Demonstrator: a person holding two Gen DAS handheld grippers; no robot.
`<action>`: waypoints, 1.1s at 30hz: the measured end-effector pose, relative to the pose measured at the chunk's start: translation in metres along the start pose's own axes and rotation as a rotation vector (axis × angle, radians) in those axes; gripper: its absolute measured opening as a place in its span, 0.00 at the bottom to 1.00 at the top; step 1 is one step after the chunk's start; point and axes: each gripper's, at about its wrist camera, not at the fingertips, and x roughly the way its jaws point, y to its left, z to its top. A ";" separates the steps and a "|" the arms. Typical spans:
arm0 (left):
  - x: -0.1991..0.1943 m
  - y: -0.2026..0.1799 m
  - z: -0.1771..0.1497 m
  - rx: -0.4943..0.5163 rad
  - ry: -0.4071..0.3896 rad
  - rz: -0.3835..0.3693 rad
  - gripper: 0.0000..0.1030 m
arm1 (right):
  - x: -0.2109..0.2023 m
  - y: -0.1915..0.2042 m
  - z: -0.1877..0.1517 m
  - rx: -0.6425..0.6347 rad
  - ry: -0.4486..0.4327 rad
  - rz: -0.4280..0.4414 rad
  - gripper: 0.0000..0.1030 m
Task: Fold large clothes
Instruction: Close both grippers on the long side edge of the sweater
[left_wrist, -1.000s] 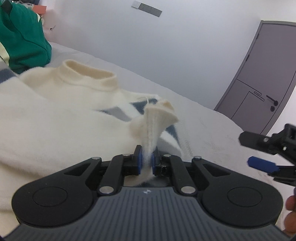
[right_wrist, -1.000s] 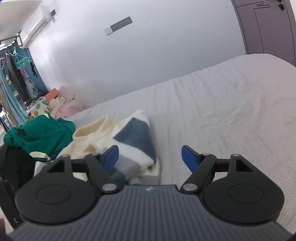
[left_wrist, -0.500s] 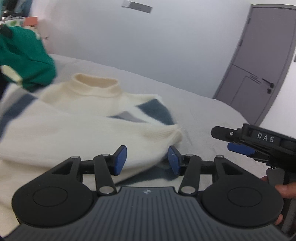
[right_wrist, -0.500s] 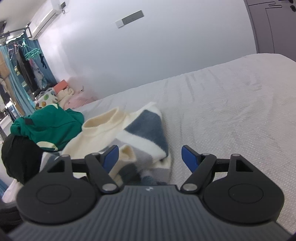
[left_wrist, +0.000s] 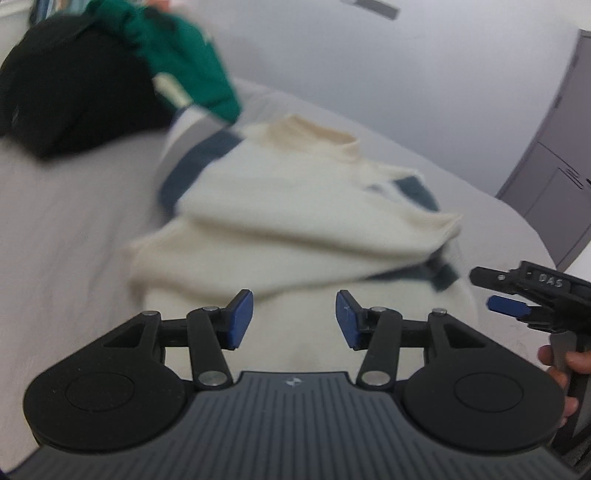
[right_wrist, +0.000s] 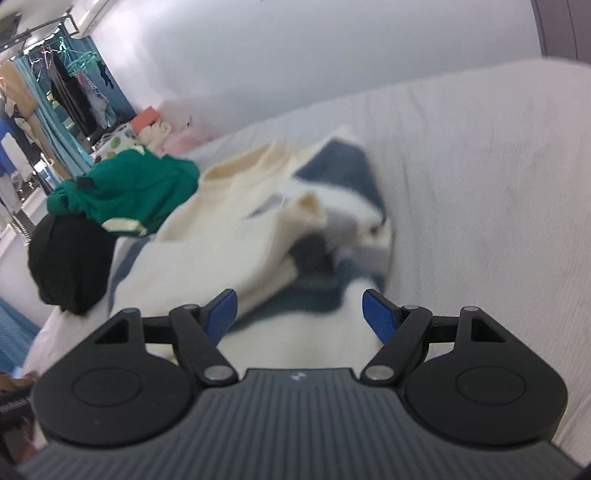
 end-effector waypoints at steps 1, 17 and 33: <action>-0.002 0.008 -0.005 -0.021 0.014 0.011 0.54 | -0.001 -0.001 -0.005 0.010 0.013 -0.007 0.74; -0.026 0.084 -0.043 -0.323 0.078 0.097 0.54 | 0.002 -0.022 -0.050 0.221 0.183 -0.379 0.78; -0.029 0.119 -0.053 -0.540 0.080 0.097 0.56 | 0.001 -0.034 -0.069 0.393 0.321 -0.106 0.82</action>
